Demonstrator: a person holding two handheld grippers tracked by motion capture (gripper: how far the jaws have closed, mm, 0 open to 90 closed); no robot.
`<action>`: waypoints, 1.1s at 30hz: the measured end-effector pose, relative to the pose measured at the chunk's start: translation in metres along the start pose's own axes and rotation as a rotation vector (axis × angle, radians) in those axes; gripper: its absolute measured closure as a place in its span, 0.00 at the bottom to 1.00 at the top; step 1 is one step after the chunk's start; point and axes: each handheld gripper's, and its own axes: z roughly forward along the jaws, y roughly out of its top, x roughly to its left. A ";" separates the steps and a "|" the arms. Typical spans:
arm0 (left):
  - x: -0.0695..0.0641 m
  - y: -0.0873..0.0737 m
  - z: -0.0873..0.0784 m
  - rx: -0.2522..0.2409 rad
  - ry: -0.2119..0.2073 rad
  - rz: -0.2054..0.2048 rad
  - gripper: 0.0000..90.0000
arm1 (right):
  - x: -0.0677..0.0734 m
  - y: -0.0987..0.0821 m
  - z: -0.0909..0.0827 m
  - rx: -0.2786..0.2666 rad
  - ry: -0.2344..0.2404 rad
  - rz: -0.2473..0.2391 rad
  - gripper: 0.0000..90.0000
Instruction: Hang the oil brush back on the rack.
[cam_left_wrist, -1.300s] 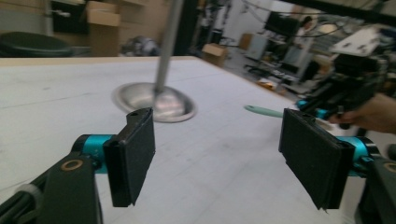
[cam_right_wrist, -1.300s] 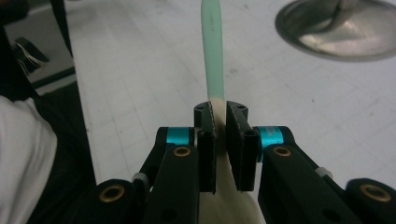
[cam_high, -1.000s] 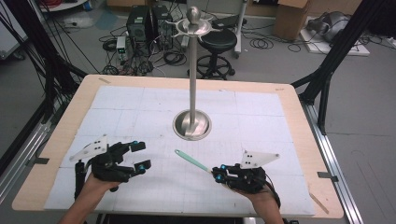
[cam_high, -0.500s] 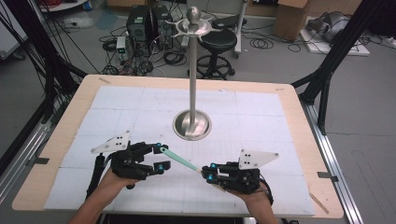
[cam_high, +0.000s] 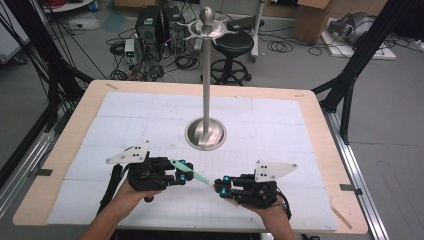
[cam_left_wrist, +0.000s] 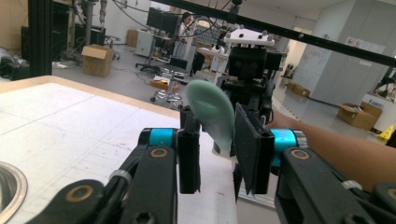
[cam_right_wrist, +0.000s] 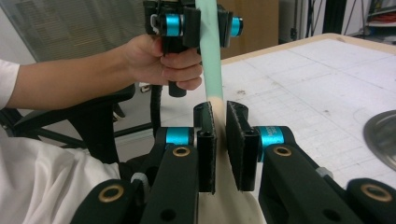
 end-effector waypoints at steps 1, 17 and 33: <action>0.000 0.000 0.000 -0.002 -0.004 0.000 0.80 | 0.000 0.000 0.000 0.000 0.000 0.000 0.91; -0.009 0.012 0.004 -0.016 -0.040 0.011 0.86 | 0.001 0.001 0.013 0.038 0.033 -0.014 0.91; -0.014 0.021 0.008 0.014 -0.001 0.022 0.92 | 0.002 0.008 0.017 0.001 0.004 -0.004 0.77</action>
